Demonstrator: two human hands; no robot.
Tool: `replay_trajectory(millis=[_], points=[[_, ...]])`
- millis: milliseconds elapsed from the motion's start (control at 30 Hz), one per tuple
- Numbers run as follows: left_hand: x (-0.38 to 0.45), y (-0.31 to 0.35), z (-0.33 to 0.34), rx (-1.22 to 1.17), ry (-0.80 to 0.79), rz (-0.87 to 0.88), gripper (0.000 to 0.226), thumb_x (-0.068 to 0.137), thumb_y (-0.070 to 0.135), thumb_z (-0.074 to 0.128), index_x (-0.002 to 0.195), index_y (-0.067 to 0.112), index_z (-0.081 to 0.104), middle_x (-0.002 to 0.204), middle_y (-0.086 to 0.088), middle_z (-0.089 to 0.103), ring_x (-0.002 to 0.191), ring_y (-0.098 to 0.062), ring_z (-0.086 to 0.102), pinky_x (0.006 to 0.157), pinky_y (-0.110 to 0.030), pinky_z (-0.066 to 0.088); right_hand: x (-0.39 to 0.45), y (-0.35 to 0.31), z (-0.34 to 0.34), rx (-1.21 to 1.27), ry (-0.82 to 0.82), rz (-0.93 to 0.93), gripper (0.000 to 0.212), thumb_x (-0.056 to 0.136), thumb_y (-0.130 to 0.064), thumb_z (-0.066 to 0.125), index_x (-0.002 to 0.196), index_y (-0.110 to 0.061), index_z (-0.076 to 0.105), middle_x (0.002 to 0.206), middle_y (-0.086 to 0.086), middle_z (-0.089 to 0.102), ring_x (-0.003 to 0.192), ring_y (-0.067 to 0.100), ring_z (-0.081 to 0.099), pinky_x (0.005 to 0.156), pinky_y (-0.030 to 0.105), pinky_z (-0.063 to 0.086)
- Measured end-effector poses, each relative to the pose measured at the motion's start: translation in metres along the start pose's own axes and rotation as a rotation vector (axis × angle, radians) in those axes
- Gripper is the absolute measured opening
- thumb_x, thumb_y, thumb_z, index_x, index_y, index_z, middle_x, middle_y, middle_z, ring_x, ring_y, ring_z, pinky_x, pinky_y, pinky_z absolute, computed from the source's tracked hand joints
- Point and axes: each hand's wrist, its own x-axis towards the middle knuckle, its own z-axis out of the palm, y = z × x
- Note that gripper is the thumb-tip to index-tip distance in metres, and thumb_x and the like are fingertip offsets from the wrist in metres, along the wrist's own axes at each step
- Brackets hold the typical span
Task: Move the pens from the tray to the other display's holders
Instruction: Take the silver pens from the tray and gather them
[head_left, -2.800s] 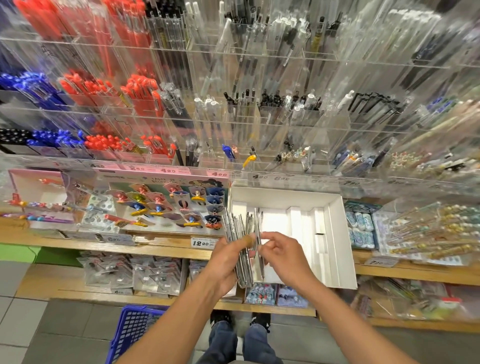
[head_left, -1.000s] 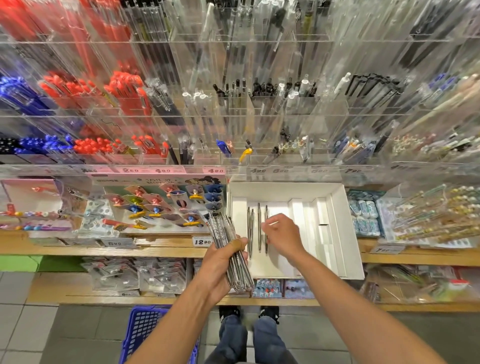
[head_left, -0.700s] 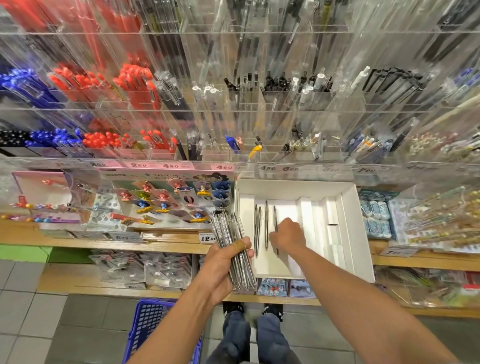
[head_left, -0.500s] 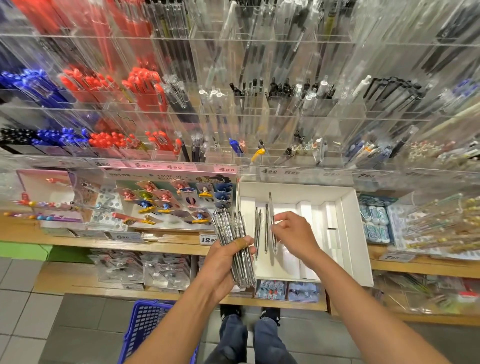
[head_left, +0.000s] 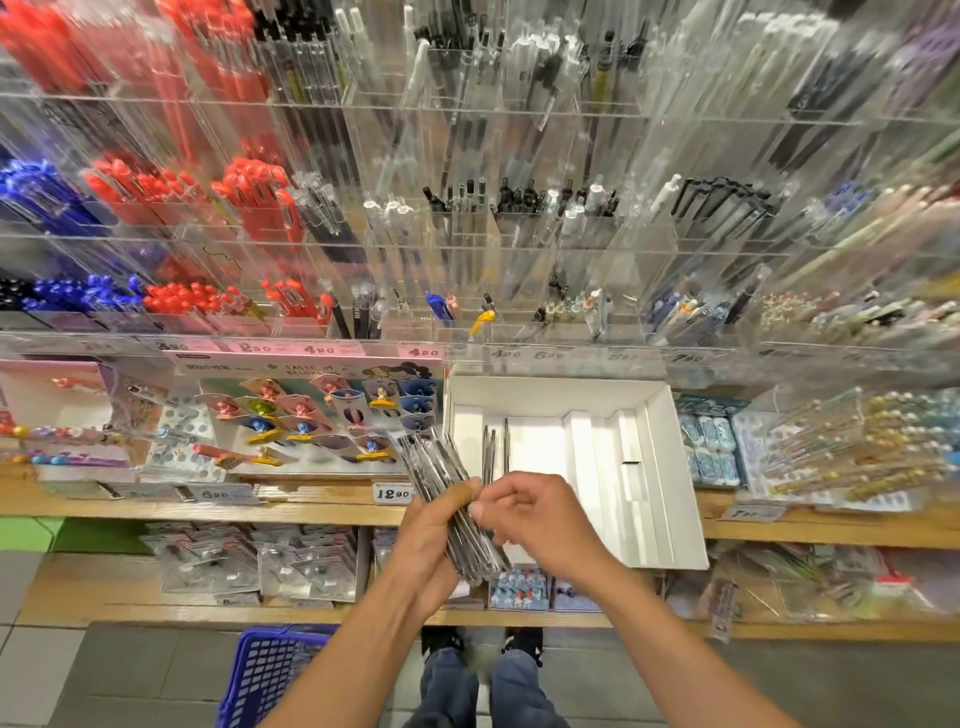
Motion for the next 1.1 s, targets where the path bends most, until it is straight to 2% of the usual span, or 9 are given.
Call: replay_trajectory(millis=[167, 267, 433, 567, 633, 700, 800, 933, 1100], points=[[-0.005, 0.008, -0.003, -0.143, 0.001, -0.012, 0.033, 0.068, 0.002, 0.074, 0.097, 0.005, 0.062, 0.073, -0.007, 0.064, 0.057, -0.018, 0.065, 0.053, -0.029, 0.058, 0.062, 0.045, -0.013, -0.135, 0.305, 0.222, 0.007, 0.086, -0.021, 0.067, 0.093, -0.018, 0.065, 0.089, -0.004, 0.069, 0.080, 0.017, 0.068, 0.072, 0.032, 0.053], [-0.009, 0.010, -0.003, -0.221, -0.025, -0.033, 0.029, 0.074, 0.000, 0.065, 0.102, 0.005, 0.059, 0.074, -0.009, 0.063, 0.058, -0.020, 0.065, 0.053, -0.029, 0.058, 0.099, 0.071, -0.006, -0.399, 0.278, 0.327, 0.023, 0.088, -0.020, 0.062, 0.109, -0.013, 0.057, 0.106, 0.004, 0.061, 0.098, 0.024, 0.061, 0.077, 0.028, 0.046], [-0.010, 0.010, -0.006, -0.302, -0.048, -0.027, 0.025, 0.078, 0.000, 0.062, 0.103, 0.002, 0.062, 0.078, -0.013, 0.067, 0.064, -0.026, 0.068, 0.058, -0.033, 0.061, 0.119, 0.096, 0.004, -0.731, 0.216, 0.386, 0.022, 0.087, -0.013, 0.058, 0.105, -0.010, 0.047, 0.095, 0.007, 0.057, 0.076, 0.022, 0.051, 0.061, 0.028, 0.040], [-0.009, 0.010, -0.009, -0.290, -0.077, -0.036, 0.013, 0.078, 0.001, 0.062, 0.076, 0.000, 0.075, 0.078, -0.013, 0.067, 0.065, -0.022, 0.068, 0.061, -0.034, 0.061, 0.112, 0.092, -0.009, -0.590, 0.182, 0.470, 0.024, 0.079, -0.017, 0.065, 0.067, -0.013, 0.044, 0.062, 0.000, 0.047, 0.051, 0.014, 0.045, 0.043, 0.021, 0.030], [-0.009, 0.010, -0.008, -0.281, -0.074, -0.052, 0.015, 0.078, 0.001, 0.062, 0.072, -0.002, 0.075, 0.076, -0.013, 0.065, 0.064, -0.021, 0.067, 0.061, -0.032, 0.061, 0.100, 0.077, -0.015, -0.400, 0.191, 0.404, 0.021, 0.078, -0.018, 0.064, 0.065, -0.014, 0.048, 0.062, 0.001, 0.049, 0.052, 0.015, 0.046, 0.049, 0.022, 0.032], [-0.009, 0.012, -0.006, -0.240, -0.062, -0.039, 0.010, 0.077, 0.001, 0.065, 0.078, -0.005, 0.073, 0.075, -0.016, 0.065, 0.063, -0.021, 0.067, 0.062, -0.031, 0.061, 0.079, 0.056, -0.017, -0.232, 0.223, 0.299, 0.007, 0.080, -0.020, 0.064, 0.086, -0.018, 0.061, 0.075, -0.004, 0.063, 0.063, 0.011, 0.060, 0.057, 0.022, 0.040], [-0.007, 0.015, -0.002, -0.116, -0.016, 0.033, 0.028, 0.068, 0.004, 0.074, 0.093, -0.007, 0.070, 0.082, -0.019, 0.070, 0.068, -0.023, 0.072, 0.066, -0.035, 0.061, 0.036, 0.025, -0.013, -0.096, 0.200, 0.104, 0.027, 0.082, -0.019, 0.064, 0.103, -0.037, 0.063, 0.072, -0.014, 0.066, 0.069, -0.002, 0.063, 0.062, 0.015, 0.044], [-0.009, 0.015, 0.005, -0.132, -0.038, 0.040, 0.038, 0.073, 0.014, 0.077, 0.105, -0.005, 0.066, 0.099, -0.027, 0.071, 0.085, -0.036, 0.073, 0.067, -0.047, 0.063, -0.007, -0.005, 0.011, -0.083, 0.101, -0.062, 0.032, 0.084, -0.014, 0.069, 0.103, -0.039, 0.062, 0.077, -0.010, 0.065, 0.070, 0.001, 0.064, 0.066, 0.014, 0.052], [-0.006, 0.009, 0.008, -0.095, 0.048, 0.026, 0.057, 0.069, 0.016, 0.082, 0.116, -0.006, 0.058, 0.080, -0.017, 0.068, 0.067, -0.026, 0.068, 0.056, -0.034, 0.058, -0.017, -0.014, 0.030, -0.222, 0.143, -0.164, 0.016, 0.079, -0.024, 0.074, 0.092, -0.027, 0.065, 0.073, -0.009, 0.062, 0.064, 0.002, 0.056, 0.065, 0.019, 0.052]])
